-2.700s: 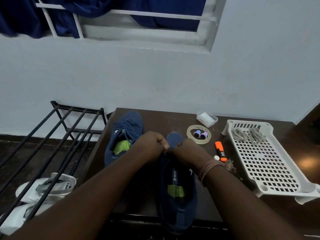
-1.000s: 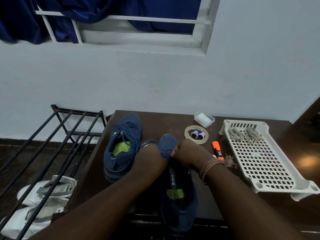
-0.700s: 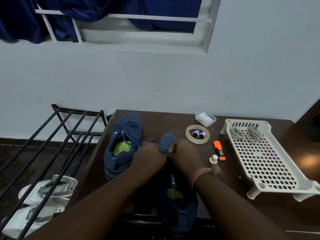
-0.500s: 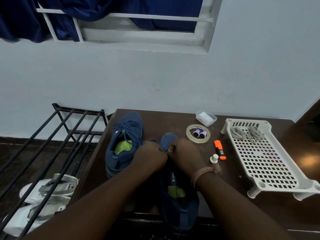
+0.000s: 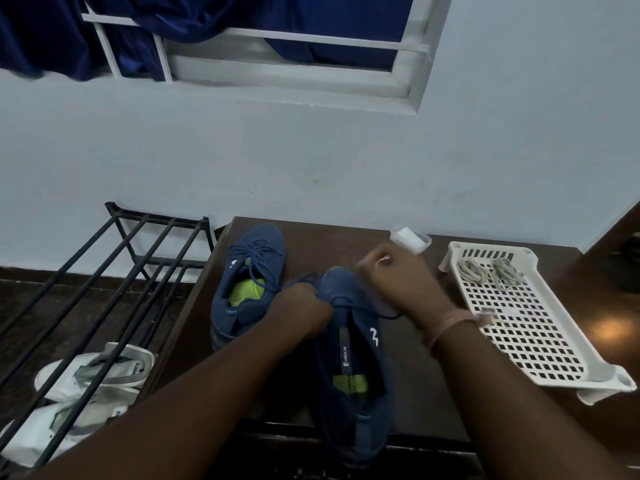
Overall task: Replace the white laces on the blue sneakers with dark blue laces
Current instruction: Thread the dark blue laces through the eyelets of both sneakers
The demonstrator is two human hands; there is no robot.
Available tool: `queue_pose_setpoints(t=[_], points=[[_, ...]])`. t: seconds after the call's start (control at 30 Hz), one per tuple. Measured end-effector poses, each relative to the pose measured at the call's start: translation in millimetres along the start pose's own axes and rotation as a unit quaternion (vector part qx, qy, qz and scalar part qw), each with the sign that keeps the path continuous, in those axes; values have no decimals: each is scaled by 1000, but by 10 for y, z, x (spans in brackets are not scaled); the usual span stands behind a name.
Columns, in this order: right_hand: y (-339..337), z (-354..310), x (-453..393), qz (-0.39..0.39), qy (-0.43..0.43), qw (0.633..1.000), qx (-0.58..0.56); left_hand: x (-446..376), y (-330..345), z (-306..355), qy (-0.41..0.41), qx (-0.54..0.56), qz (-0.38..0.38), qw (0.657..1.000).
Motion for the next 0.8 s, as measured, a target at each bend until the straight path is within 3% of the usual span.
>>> queue_pose_setpoints(t=[0.03,0.1,0.17,0.23,0.3,0.33,0.4,0.47,0.53,0.57,0.7,0.8], points=[[209,2,60,-76,-33,989,121,4,-2,7,2,-4,1,1000],[549,71,147,-173,-83,932,307,4,-16,29,14,-21,7,1000],[688,78,171,-172,-106,902,381,9,-29,49,23,-37,7,999],[608,-17,138,-116,-98,952,266,21,-36,65,32,-44,8,998],[314,-186,88,-32,-55,997,33,38,-45,60,27,-45,9,999],[131,-265,71,16,-39,994,-97,35,-47,47,18,-43,10,999],[-226,-400,40,81,-29,938,-335,24,-54,34,8,-36,5,999],[-526,-452,30,118,-39,853,-507,49,-64,38,1,-27,-2,1000],[-738,-412,32,151,-50,796,-583,60,-38,43,-11,-17,-24,1000],[-796,-379,48,169,-45,793,-584,69,-20,48,-18,-17,-40,999],[-771,-229,97,180,24,914,-363,131,-154,128,-26,-86,-68,994],[-734,-290,206,163,17,938,-304,175,-627,223,-8,-93,16,996]])
Point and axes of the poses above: each hand's wrist, its own x-axis away from the middle knuckle, its own y-axis out of the palm, z = x × y, the point moved 5 cm from there along -x, towards the middle knuckle, and after that the axes turned 8 degrees about -x, right-handed, at the moved point
